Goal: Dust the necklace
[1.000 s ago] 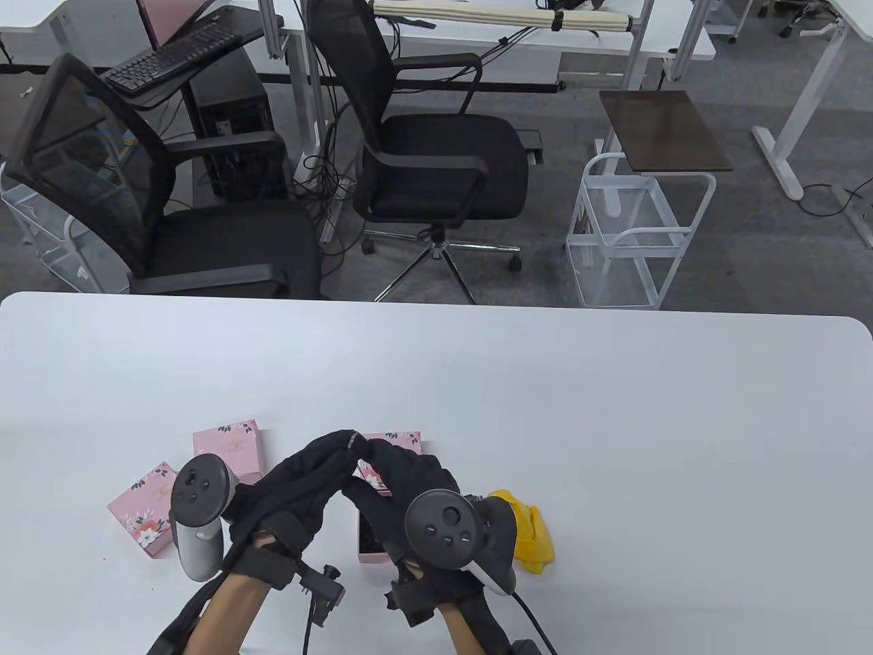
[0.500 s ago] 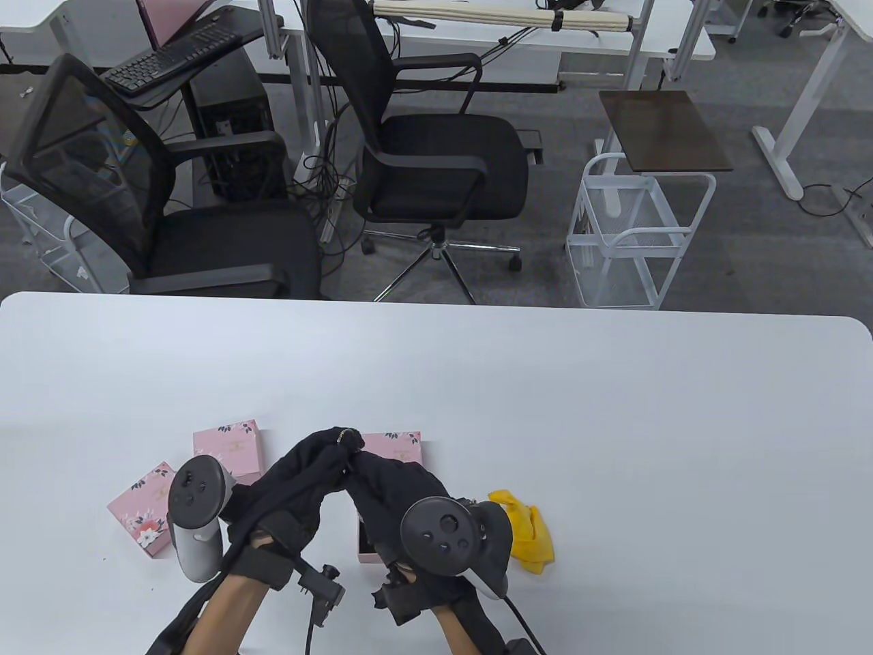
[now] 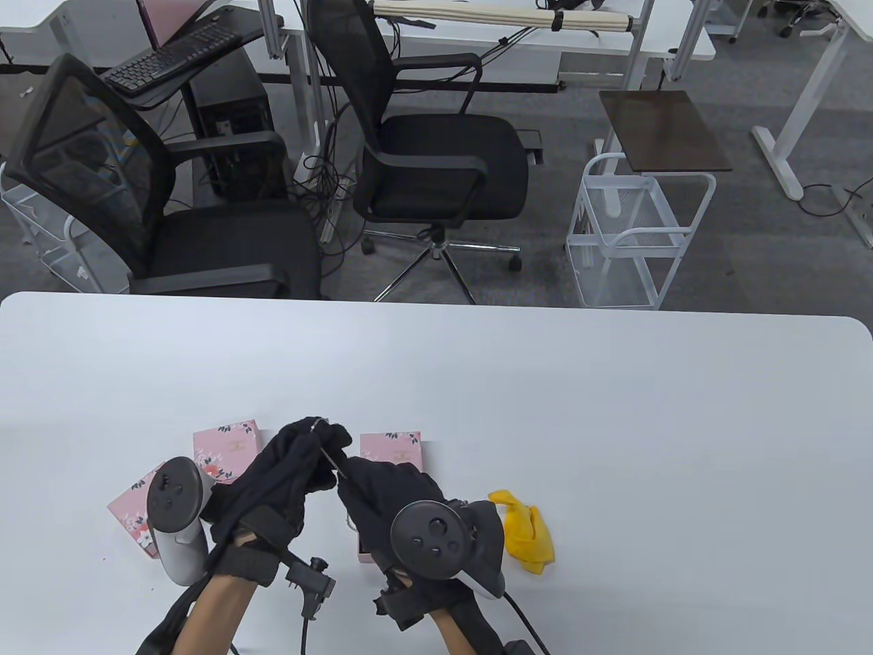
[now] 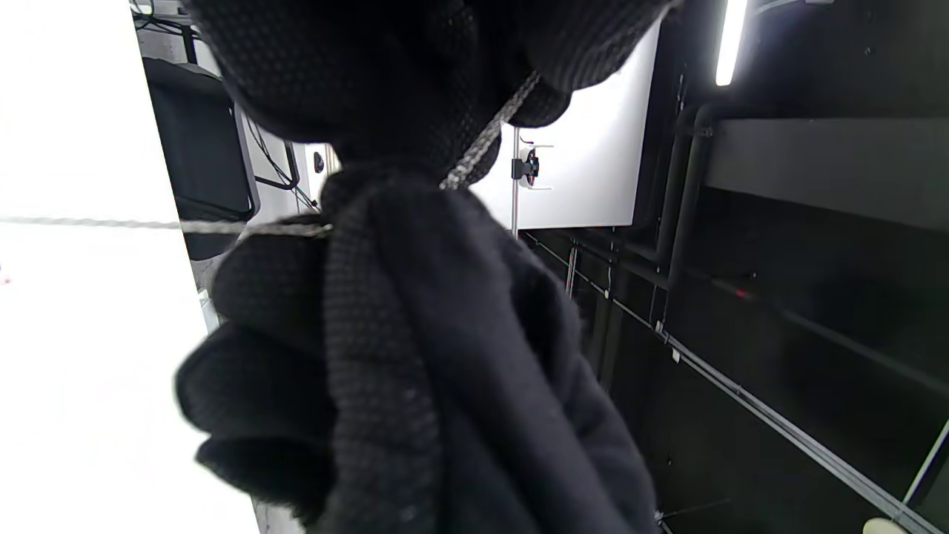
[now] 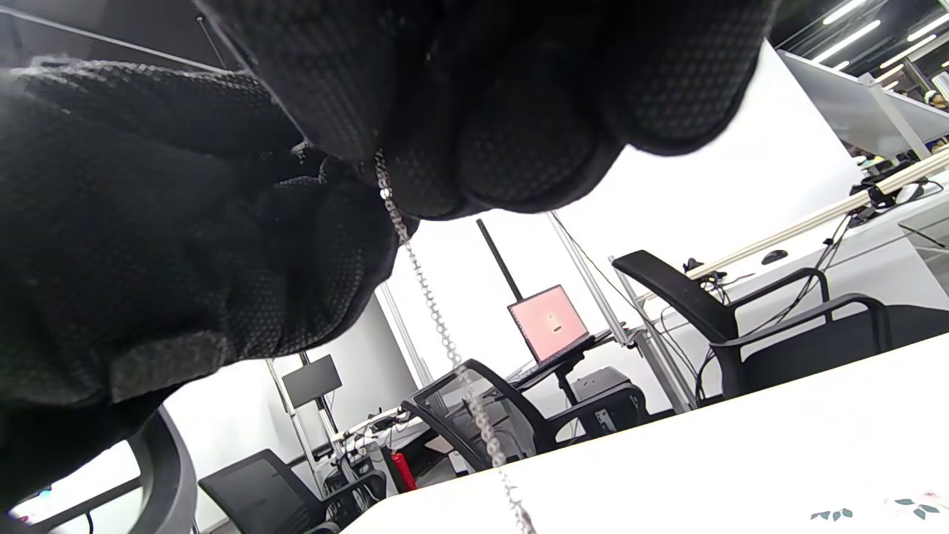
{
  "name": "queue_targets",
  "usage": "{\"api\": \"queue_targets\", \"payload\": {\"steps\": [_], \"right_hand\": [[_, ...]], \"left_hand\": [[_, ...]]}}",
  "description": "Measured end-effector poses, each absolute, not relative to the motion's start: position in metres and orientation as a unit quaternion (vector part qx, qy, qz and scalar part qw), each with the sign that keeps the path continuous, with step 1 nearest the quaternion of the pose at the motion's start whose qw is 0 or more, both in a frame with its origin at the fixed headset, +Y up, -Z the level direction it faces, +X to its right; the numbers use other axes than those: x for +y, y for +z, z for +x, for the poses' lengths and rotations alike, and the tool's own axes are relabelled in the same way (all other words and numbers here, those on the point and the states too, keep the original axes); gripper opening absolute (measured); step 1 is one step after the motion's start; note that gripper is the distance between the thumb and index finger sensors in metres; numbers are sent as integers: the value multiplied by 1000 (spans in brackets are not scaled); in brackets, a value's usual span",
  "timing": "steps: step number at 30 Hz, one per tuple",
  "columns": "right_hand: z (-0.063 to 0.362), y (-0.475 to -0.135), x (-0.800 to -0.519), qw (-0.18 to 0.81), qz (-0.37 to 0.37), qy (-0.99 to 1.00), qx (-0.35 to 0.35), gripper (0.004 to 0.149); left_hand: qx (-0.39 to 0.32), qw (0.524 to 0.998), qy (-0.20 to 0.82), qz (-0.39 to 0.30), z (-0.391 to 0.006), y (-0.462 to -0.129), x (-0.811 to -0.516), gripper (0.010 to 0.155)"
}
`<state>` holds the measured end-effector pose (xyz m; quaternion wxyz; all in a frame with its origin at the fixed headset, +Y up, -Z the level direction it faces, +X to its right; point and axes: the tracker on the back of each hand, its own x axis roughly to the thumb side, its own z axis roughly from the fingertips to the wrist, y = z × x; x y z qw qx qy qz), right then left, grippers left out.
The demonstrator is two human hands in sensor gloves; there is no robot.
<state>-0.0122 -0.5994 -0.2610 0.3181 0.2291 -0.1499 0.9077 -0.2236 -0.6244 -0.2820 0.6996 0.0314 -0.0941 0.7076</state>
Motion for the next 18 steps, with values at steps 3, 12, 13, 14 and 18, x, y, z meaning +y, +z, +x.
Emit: {"api": "queue_targets", "payload": {"steps": [3,12,13,14,18], "right_hand": [[-15,-262,-603,313,232,910,-142,35],[-20,-265,-608,304,242,913,-121,35],[-20,-266,-608,307,244,912,-119,36],[-20,-266,-608,310,245,911,-116,35],[-21,-265,-608,304,249,913,-113,35]], "left_hand": [[-92,690,717,27,-228,-283,-624,44],[-90,695,711,65,-240,-281,-615,44],[-90,700,705,69,-241,-281,-614,44],[-89,705,700,75,-242,-280,-613,44],[-98,725,675,95,-244,-278,-608,44]]}}
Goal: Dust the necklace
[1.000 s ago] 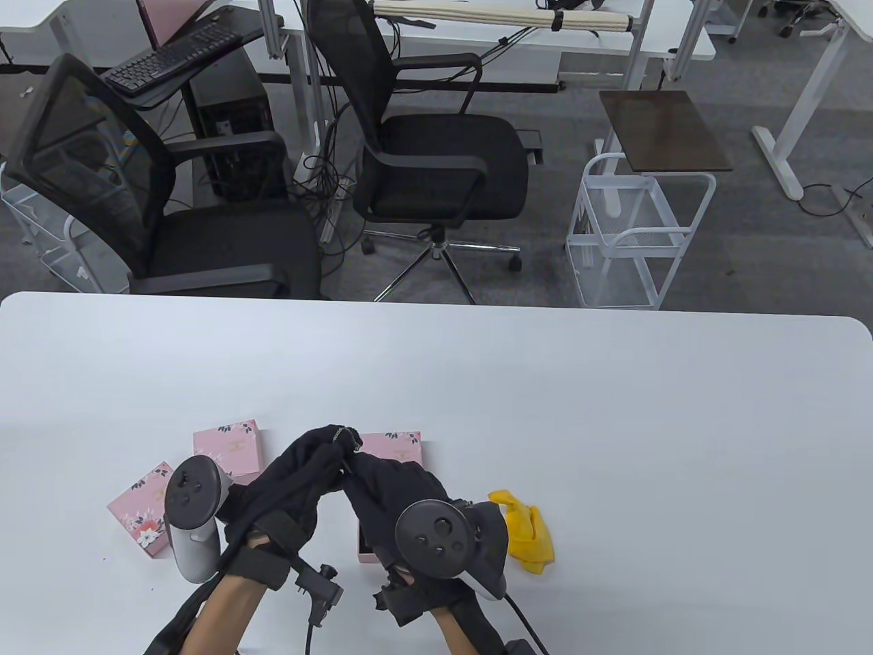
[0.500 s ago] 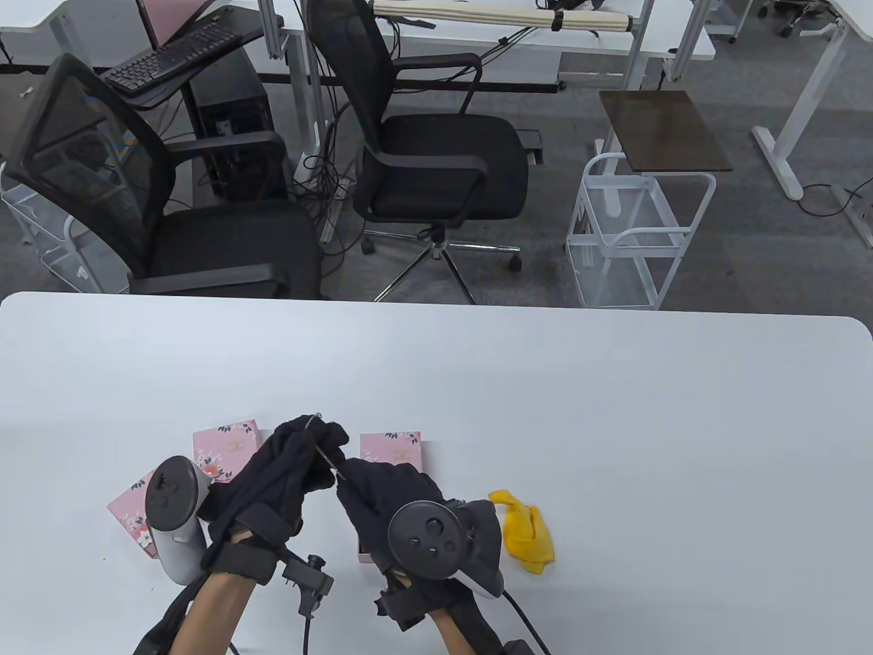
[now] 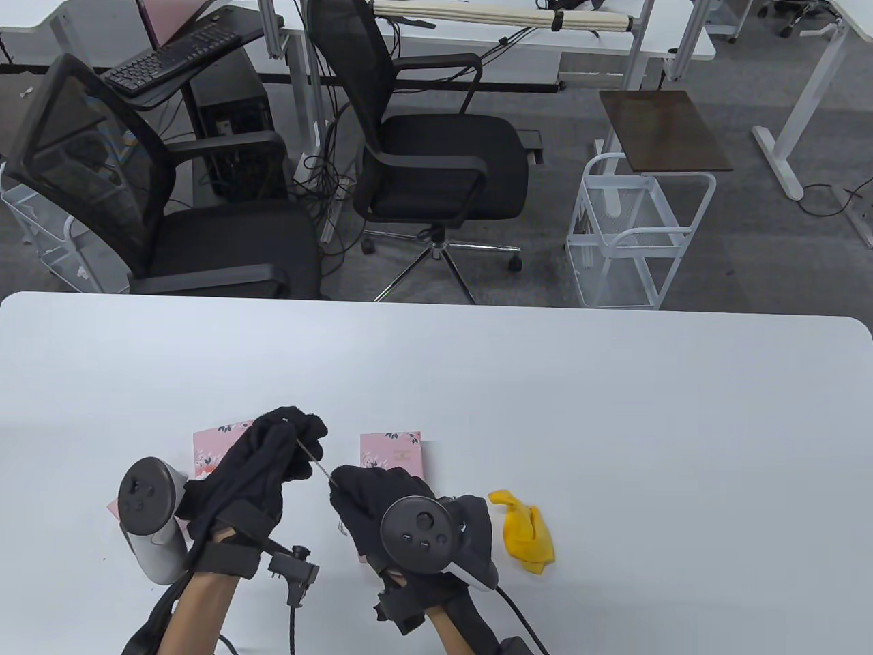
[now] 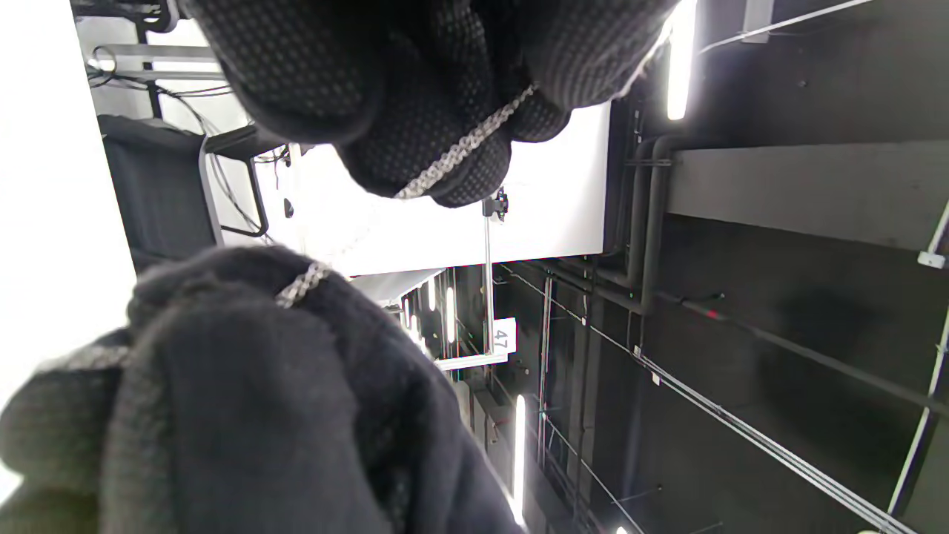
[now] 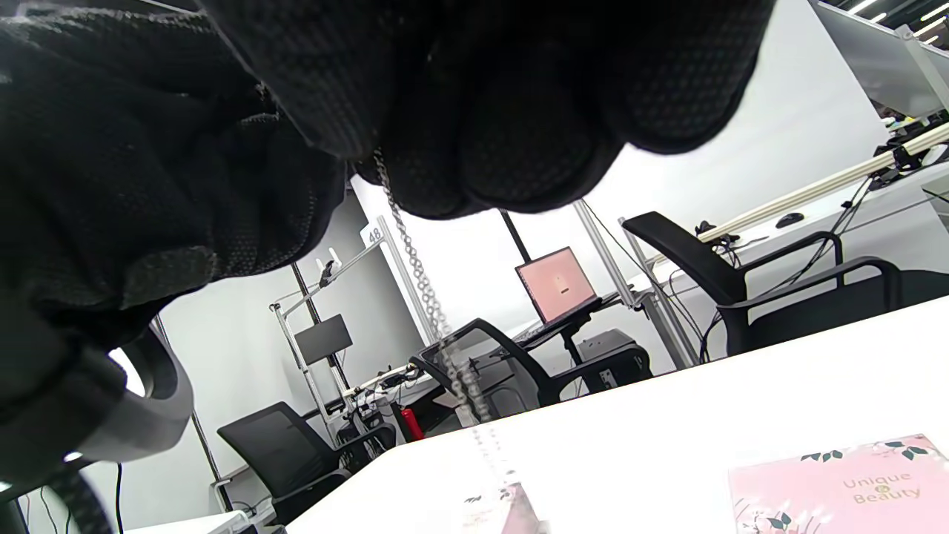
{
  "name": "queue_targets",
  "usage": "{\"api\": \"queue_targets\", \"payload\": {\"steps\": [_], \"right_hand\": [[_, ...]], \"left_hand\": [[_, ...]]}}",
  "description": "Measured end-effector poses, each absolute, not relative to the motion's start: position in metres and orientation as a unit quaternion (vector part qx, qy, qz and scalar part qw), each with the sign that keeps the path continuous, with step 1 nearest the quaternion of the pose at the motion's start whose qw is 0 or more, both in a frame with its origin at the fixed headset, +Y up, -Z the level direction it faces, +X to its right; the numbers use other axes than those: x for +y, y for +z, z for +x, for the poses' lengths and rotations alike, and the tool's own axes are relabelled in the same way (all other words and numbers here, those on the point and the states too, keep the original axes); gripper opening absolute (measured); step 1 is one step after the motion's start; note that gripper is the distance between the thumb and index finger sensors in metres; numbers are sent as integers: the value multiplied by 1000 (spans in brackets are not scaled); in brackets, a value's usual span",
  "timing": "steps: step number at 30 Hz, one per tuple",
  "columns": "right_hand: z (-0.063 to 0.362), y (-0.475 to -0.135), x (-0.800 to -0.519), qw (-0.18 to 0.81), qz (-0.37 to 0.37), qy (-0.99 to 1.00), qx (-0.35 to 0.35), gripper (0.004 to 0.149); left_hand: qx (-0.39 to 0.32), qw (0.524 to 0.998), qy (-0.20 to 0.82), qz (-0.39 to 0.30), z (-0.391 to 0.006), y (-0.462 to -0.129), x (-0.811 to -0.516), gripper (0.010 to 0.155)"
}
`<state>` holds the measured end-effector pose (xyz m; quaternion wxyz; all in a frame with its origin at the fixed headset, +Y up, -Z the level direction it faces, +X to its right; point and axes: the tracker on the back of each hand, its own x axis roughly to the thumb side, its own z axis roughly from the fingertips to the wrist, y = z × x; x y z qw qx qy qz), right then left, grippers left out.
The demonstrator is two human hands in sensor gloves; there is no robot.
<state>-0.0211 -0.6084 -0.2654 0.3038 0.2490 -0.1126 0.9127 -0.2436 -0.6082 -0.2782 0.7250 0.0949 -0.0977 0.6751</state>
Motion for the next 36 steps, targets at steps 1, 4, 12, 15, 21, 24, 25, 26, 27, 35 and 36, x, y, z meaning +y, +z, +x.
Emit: {"api": "queue_targets", "payload": {"steps": [1,4,12,15,21,24,25,26,27,35,36], "right_hand": [[-21,-265,-608,303,248,913,-113,36],[-23,-266,-610,304,250,913,-106,35],[-23,-267,-611,301,255,915,-88,35],[-22,-270,-614,311,255,913,-72,35],[5,-292,-622,281,204,938,-4,53],[33,-306,-628,237,127,963,-18,59],[42,-309,-630,208,94,973,-20,61],[55,-312,-633,166,55,984,-14,62],[64,-314,-638,137,33,990,-5,64],[119,-325,-705,43,-27,991,123,62],[122,-325,-714,53,-30,988,143,65]], "left_hand": [[-99,733,666,98,-244,-277,-606,44],[-96,750,643,121,-246,-276,-604,44],[-98,766,615,160,-251,-273,-600,39],[-104,784,586,178,-250,-269,-595,37],[-129,795,562,186,-244,-266,-591,36],[-133,800,553,191,-244,-264,-588,36],[-134,801,552,191,-244,-263,-587,36],[-137,801,551,192,-245,-262,-585,36],[-137,800,552,191,-246,-262,-584,36],[-162,783,568,196,-247,-255,-577,36],[-162,782,569,197,-247,-254,-577,36]]}}
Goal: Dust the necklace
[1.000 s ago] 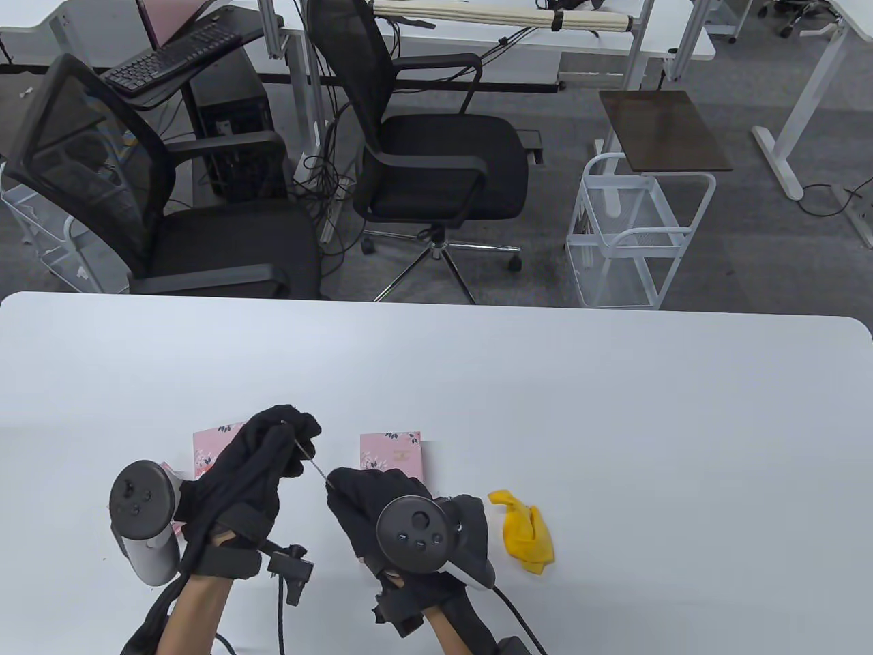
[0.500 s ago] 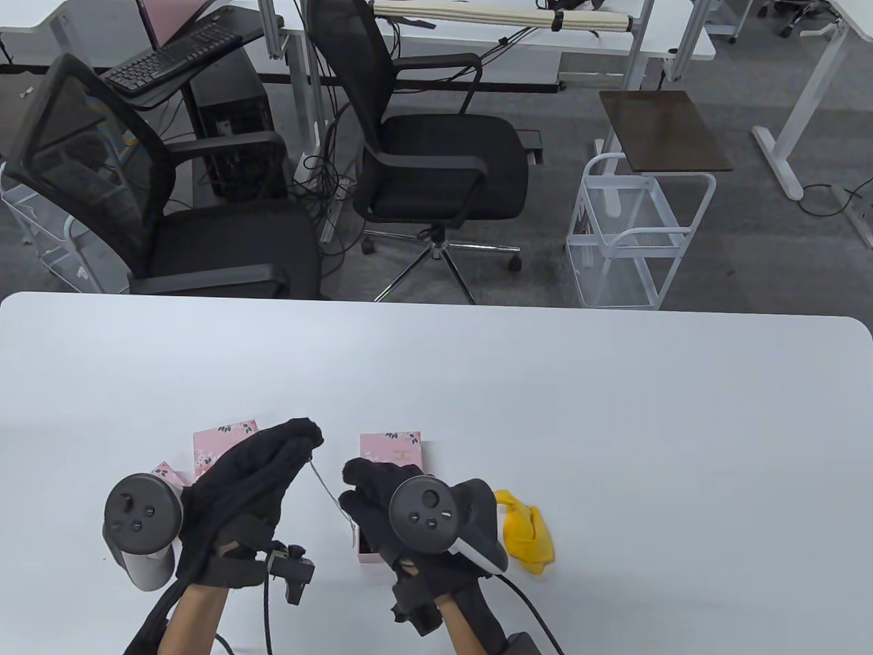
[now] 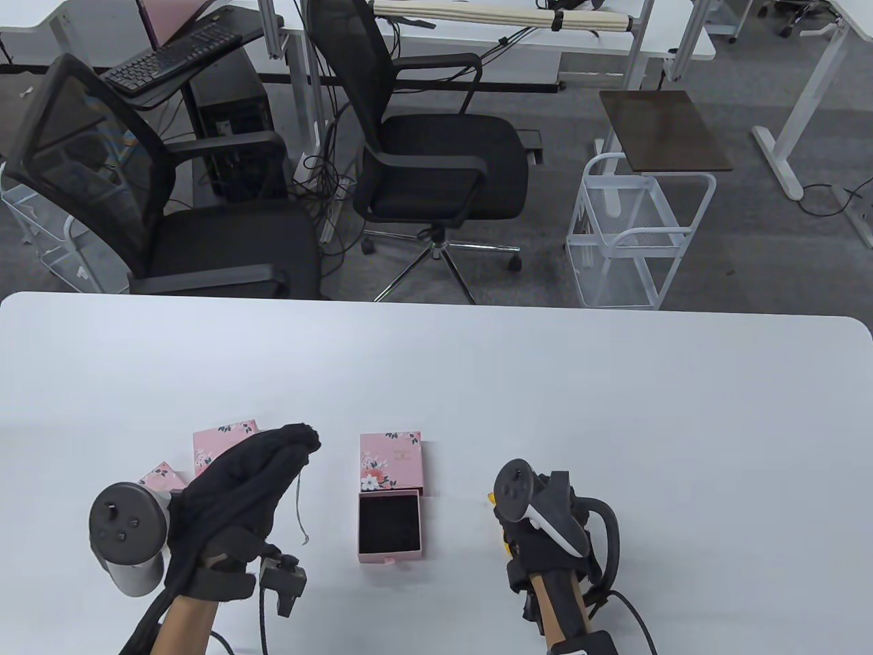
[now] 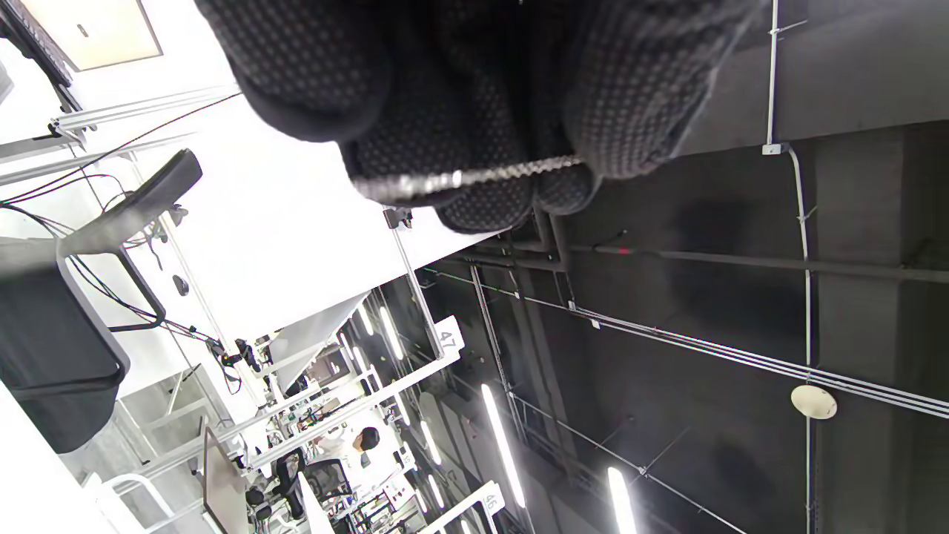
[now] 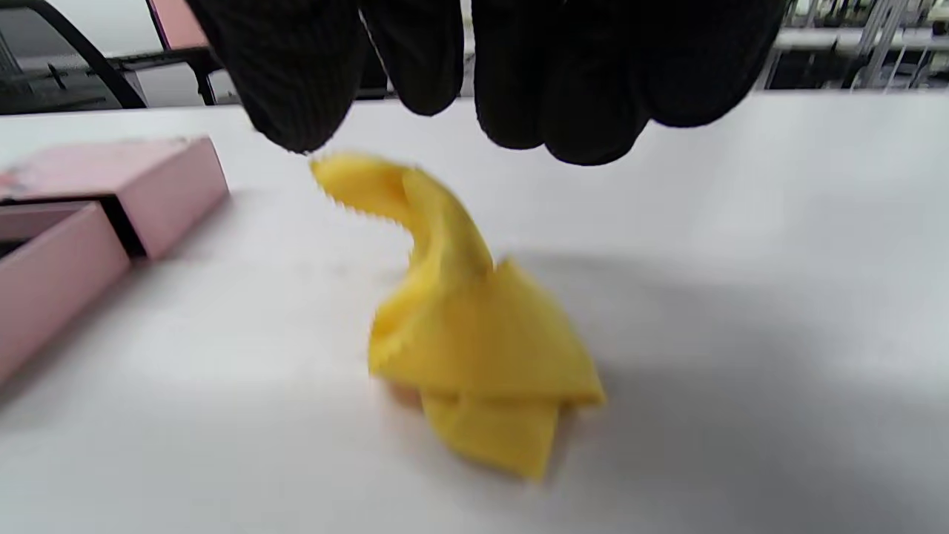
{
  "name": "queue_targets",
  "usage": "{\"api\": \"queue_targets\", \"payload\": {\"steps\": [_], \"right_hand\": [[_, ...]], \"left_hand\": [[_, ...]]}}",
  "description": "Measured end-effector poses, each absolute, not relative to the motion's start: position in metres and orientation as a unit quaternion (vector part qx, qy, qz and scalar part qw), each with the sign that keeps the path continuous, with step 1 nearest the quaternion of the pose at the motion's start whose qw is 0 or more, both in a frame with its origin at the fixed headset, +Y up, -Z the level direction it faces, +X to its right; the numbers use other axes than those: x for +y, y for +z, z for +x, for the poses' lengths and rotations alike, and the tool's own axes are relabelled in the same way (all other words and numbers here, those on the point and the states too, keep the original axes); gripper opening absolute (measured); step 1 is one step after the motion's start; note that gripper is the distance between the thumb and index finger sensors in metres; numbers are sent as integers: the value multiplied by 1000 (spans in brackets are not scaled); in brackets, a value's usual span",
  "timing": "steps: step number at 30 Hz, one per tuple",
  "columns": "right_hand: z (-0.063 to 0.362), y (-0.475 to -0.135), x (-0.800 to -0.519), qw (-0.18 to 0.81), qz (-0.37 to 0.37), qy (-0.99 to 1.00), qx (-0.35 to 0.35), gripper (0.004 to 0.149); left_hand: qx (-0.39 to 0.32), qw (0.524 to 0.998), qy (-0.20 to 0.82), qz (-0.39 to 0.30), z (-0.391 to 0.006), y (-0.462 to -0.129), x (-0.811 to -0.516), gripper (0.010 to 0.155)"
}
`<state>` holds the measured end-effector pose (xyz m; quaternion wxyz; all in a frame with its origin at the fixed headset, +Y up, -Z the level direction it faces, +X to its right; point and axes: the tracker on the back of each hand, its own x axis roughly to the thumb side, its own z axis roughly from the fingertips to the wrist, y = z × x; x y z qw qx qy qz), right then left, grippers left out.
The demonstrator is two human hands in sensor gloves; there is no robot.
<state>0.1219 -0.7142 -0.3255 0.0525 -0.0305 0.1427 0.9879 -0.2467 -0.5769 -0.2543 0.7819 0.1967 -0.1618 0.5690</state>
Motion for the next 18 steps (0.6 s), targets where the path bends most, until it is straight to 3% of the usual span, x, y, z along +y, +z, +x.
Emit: {"api": "queue_targets", "payload": {"steps": [4,9,18], "right_hand": [[123,-331,-740,18,-65,977,202,73],[122,-334,-744,-23,-63,991,118,45],[93,-314,-669,317,62,946,-27,45]], "left_hand": [[-161,779,574,195,-247,-254,-577,36],[-161,781,573,191,-246,-255,-578,36],[-147,788,568,186,-247,-261,-584,36]]}}
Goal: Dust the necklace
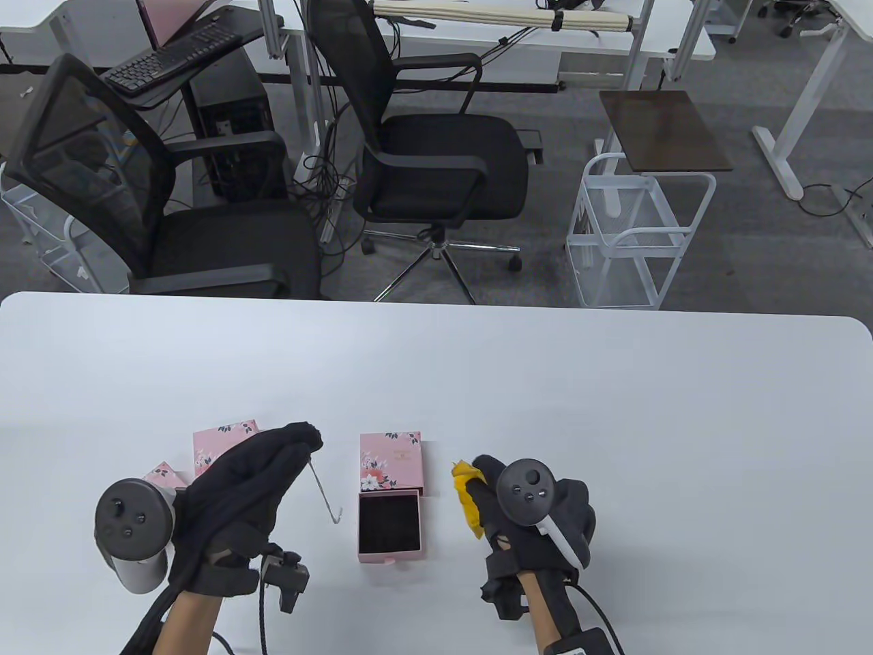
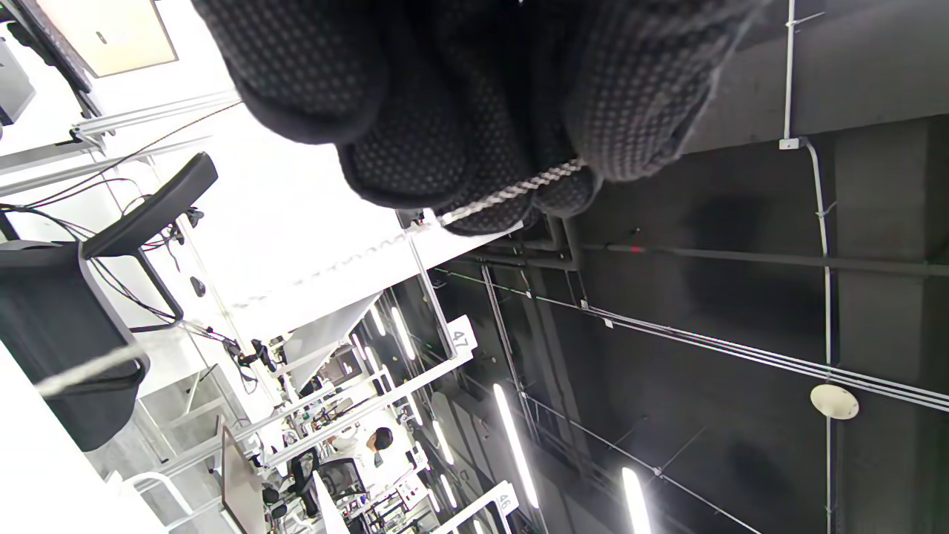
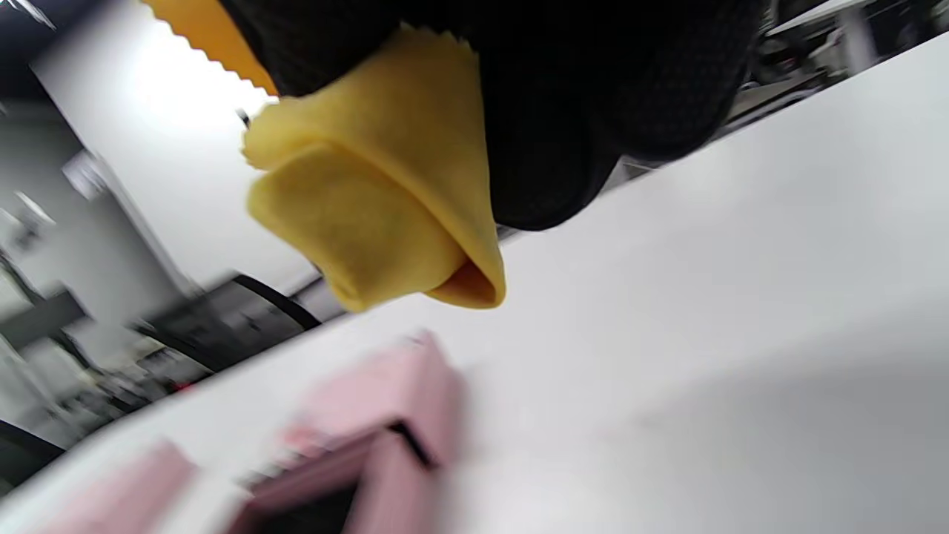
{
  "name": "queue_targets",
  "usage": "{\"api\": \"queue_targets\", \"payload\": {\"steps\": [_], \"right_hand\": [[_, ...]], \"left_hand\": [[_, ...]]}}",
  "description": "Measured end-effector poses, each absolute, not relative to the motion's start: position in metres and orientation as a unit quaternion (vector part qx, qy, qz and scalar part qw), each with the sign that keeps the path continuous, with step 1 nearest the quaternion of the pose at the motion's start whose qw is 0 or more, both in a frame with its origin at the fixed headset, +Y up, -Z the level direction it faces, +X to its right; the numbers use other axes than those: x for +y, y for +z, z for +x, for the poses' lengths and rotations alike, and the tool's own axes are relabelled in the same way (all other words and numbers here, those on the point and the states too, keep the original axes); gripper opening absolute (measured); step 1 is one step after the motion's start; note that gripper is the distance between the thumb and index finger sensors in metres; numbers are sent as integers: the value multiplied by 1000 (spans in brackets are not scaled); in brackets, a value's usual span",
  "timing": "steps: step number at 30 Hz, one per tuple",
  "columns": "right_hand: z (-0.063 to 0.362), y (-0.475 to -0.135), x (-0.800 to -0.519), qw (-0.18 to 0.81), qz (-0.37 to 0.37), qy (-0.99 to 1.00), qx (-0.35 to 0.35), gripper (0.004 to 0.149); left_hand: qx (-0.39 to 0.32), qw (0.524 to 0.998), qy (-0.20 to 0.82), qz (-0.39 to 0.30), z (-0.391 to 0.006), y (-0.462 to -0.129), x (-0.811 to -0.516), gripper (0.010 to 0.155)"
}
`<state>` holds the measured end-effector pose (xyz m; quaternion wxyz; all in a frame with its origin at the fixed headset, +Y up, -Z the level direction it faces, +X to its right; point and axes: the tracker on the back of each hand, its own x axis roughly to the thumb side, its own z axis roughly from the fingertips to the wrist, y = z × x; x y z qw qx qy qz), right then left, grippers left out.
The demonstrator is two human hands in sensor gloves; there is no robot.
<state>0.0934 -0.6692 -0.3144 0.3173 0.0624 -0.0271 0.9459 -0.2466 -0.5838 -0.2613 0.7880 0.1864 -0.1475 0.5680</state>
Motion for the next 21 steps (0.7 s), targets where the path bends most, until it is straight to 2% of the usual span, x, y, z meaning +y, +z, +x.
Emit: {"api": "queue_targets", "payload": {"steps": [4,7,14,16,21], "right_hand": [[66,-307,-643,427,129,892,-67,45],[42,-306,-629,506,172,843,-62,43],[6,-308,-629,631,213,745,-31,44],[3,-306,-633,646,208,734,-23,45],[-1,-301,-635,620,197,757,-63,45]], "left_hand": [[-140,791,570,174,-247,-266,-589,36],[-130,793,572,164,-246,-270,-593,36],[-99,795,577,159,-243,-272,-600,37],[-94,799,574,155,-242,-273,-602,37],[-75,807,566,149,-237,-276,-608,37]]}}
